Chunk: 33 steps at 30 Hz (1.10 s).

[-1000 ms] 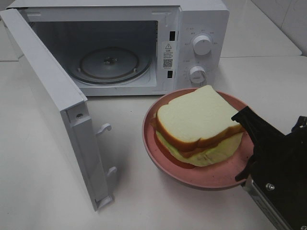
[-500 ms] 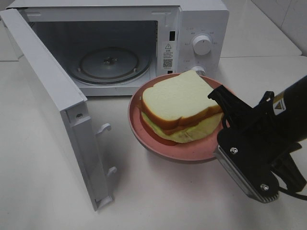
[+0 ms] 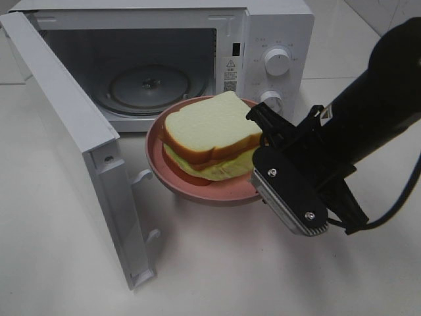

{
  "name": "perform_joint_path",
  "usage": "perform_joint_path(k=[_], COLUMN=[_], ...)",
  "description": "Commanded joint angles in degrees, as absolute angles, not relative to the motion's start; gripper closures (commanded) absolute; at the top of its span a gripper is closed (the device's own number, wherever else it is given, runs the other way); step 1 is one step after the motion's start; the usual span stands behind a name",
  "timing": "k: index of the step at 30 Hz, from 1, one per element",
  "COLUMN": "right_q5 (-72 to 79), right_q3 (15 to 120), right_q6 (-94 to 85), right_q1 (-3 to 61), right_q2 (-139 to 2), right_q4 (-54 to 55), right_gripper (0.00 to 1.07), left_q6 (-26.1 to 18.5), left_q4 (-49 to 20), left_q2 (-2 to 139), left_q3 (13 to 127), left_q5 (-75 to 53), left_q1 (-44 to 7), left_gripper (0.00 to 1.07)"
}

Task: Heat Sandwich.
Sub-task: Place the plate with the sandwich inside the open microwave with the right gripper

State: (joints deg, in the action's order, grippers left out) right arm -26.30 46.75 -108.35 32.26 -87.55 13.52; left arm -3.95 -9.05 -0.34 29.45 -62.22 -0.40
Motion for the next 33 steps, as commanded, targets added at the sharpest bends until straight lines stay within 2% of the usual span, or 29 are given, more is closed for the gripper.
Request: perform_joint_path(k=[1, 33], right_q5=[-26.5, -31.5], right_q3=[50.5, 70.9], right_q6=[-112.2, -115.7], right_q1=[32.4, 32.4], right_q2=[-90.3, -105.7], right_q4=[16.6, 20.2], right_gripper=[1.07, 1.07], left_q6=[-3.7, -3.7], left_q4=[-9.2, -9.2], left_q2=[-1.5, -1.5], left_q3=[29.5, 29.5], left_q5=[-61.5, -61.5], left_q1=[-0.7, -0.7], left_gripper=[0.09, 0.09])
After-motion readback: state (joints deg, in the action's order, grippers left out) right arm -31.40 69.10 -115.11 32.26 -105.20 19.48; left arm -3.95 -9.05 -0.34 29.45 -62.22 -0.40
